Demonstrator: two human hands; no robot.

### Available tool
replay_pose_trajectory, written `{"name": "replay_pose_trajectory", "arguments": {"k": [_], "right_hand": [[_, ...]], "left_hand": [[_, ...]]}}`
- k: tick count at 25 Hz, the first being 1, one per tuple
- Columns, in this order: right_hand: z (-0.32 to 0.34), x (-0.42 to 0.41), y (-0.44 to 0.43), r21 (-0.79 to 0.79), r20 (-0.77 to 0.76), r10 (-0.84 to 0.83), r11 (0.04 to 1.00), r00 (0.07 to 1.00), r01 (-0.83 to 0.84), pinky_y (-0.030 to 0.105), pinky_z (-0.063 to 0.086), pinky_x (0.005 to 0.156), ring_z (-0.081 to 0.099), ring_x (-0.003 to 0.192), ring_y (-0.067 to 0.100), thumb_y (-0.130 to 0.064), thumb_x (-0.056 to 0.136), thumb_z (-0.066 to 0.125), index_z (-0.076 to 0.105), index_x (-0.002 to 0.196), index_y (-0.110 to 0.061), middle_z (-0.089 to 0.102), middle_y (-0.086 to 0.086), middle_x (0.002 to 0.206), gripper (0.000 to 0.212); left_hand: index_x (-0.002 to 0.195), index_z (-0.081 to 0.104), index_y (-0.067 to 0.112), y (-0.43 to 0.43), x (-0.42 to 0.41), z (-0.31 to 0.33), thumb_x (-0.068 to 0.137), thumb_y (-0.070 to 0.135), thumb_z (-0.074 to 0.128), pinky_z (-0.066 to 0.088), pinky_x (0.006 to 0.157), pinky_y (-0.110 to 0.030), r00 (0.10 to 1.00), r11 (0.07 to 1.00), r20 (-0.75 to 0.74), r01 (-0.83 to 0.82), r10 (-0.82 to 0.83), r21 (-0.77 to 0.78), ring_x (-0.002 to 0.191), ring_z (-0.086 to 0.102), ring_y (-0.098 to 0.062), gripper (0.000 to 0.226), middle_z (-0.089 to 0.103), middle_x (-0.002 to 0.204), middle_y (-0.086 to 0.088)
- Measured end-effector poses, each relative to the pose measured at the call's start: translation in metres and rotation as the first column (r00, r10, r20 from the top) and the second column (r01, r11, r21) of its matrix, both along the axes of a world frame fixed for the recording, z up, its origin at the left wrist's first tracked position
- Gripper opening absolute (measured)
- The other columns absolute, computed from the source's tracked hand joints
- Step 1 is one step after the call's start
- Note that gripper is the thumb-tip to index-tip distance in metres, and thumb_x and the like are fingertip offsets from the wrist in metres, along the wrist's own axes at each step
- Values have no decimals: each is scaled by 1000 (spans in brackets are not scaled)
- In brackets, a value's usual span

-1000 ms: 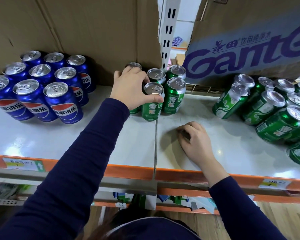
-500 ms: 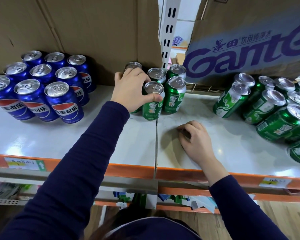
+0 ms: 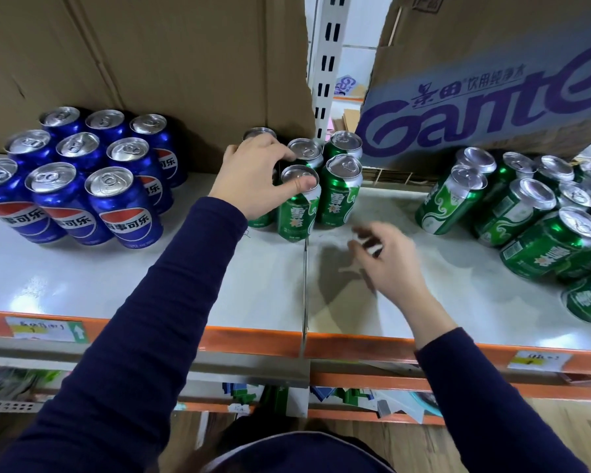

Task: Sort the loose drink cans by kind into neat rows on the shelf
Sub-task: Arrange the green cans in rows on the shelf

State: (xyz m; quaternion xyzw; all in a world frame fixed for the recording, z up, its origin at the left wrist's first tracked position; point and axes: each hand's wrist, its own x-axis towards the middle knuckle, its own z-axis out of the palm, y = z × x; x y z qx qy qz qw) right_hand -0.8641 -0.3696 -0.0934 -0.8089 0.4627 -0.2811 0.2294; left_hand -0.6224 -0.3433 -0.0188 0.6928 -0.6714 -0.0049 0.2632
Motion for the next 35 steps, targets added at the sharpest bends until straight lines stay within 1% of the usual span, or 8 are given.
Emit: {"name": "replay_pose_trajectory", "arguments": {"k": [3,6,13,18,22,24,28,35], "right_hand": [[34,19,-33,-43,109,-69,996,992,75,29,49,86,57,103,14,-36,86,68,56,126,-15,60,2,118,46],[53,40,-61,-28,4,-51,998,999,52,30,44,93,53,115,17,-44,84,68,50,132,-16,58,2,126,58],[69,29,-66,55,21,39,998,999,-40,23,48,83,59,95,5,-40,79,74,58,125,-20,65,-7,110,53],[70,20,-56,113,7,135,984,991,-135,21,46,87,59,103,7,-42,73,79,59,124,-22,64,-7,114,58],[74,16,-66,225,61,209,950,976,-218,32,49,92,59,105,8,-52,77,71,60,121,-28,65,-10,114,51],[78,23,-84,159,81,128,977,988,-140,33,49,92,60,100,9,-48,88,60,61,118,-26,65,-8,110,37],[84,53,-123,-9,-221,62,998,973,-65,28,38,89,54,112,23,-42,89,63,58,126,-12,62,7,122,48],[88,53,-141,50,-330,197,980,923,-191,23,33,78,53,96,17,-35,88,65,58,123,-10,63,9,119,43]], "left_hand": [[110,66,20,-2,1,1,92,44,56,30,91,-38,998,997,-57,-20,16,-73,110,51,-19,32,58,109,2],[109,67,20,-1,-4,-5,96,33,52,31,91,-38,998,998,-69,-7,3,-62,109,52,-19,24,60,108,3],[116,66,14,4,-11,-9,99,23,48,37,97,-43,992,995,-103,60,-68,-81,108,55,-20,26,63,112,2],[114,67,9,6,-15,-13,97,18,53,40,97,-50,989,993,-138,45,-60,-112,105,58,-24,24,64,110,-2],[116,66,12,6,-20,-13,95,26,56,36,100,-47,993,994,-108,33,-44,-101,110,56,-24,28,63,115,-2],[119,64,13,6,-25,-12,91,42,57,36,101,-47,995,995,-83,58,-64,-77,113,55,-22,41,61,117,0],[126,60,19,-1,-40,-9,73,70,62,28,105,-40,997,997,26,70,-70,16,119,48,-20,74,58,123,4],[120,64,23,-9,-50,-13,66,65,72,25,100,-39,998,1000,58,16,-17,19,117,41,-19,69,56,116,7]]}}
